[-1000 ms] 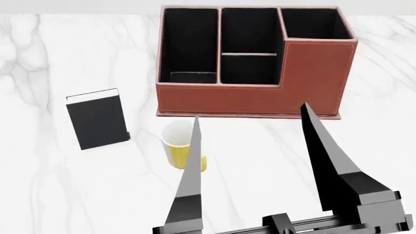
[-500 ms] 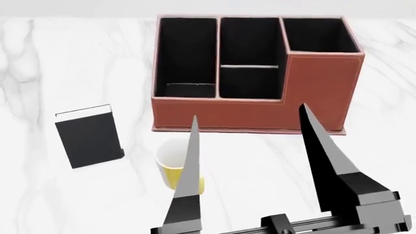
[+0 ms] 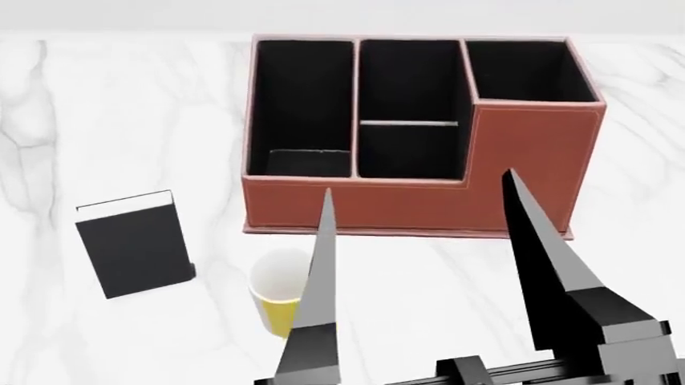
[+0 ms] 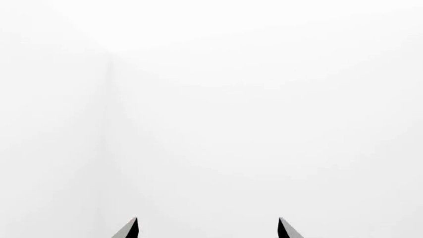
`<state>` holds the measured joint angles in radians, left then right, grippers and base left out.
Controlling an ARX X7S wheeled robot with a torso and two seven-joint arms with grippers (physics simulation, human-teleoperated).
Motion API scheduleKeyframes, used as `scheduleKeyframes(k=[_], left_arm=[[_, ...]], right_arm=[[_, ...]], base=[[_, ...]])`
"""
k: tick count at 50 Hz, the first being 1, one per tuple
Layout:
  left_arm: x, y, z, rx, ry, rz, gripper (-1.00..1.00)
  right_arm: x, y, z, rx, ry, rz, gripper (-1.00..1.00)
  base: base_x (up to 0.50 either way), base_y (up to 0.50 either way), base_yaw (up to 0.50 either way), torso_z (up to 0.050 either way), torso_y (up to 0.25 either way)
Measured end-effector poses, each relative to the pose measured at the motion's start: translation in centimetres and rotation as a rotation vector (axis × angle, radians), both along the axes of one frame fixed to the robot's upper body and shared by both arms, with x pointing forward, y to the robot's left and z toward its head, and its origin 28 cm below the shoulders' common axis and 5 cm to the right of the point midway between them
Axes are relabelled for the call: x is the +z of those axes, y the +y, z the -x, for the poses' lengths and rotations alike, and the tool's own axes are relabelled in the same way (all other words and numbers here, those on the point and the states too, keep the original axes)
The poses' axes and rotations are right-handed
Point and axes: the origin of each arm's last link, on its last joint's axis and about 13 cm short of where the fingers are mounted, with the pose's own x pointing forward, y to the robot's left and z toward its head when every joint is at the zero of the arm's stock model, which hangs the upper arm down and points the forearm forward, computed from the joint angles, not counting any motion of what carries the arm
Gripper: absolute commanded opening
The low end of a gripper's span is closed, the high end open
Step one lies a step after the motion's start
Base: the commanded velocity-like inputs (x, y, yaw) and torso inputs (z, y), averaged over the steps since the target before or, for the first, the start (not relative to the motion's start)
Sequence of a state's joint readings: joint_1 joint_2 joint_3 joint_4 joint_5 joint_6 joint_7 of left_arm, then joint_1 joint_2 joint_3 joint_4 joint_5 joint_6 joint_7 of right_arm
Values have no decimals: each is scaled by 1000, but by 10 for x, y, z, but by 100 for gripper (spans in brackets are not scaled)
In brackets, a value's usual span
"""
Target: Pick up the yellow and white mug and place it to the right of the caddy.
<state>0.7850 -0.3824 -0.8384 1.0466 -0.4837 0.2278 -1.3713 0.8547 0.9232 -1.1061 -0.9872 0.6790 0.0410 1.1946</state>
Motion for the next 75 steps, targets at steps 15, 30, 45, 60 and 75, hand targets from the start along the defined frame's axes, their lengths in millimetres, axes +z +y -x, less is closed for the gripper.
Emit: scheduleKeyframes(k=[15, 30, 45, 60, 75], left_arm=[[0, 0, -1, -5, 2, 0, 100], [1, -1, -2, -13, 3, -2, 100], [1, -1, -3, -17, 2, -3, 100], [1, -1, -3, -23, 3, -5, 100], [1, -1, -4, -29, 3, -8, 100]], right_arm=[[0, -2, 1, 13, -1, -32, 100], [0, -2, 1, 20, -1, -37, 100], [0, -1, 0, 8, 10, -24, 100], [-1, 0, 0, 12, 11, -10, 100], [-1, 1, 0, 17, 10, 3, 100]], base=[[-107, -485, 0, 0, 0], [-105, -467, 0, 0, 0], [178, -43, 0, 0, 0], [500, -160, 0, 0, 0], [500, -157, 0, 0, 1]])
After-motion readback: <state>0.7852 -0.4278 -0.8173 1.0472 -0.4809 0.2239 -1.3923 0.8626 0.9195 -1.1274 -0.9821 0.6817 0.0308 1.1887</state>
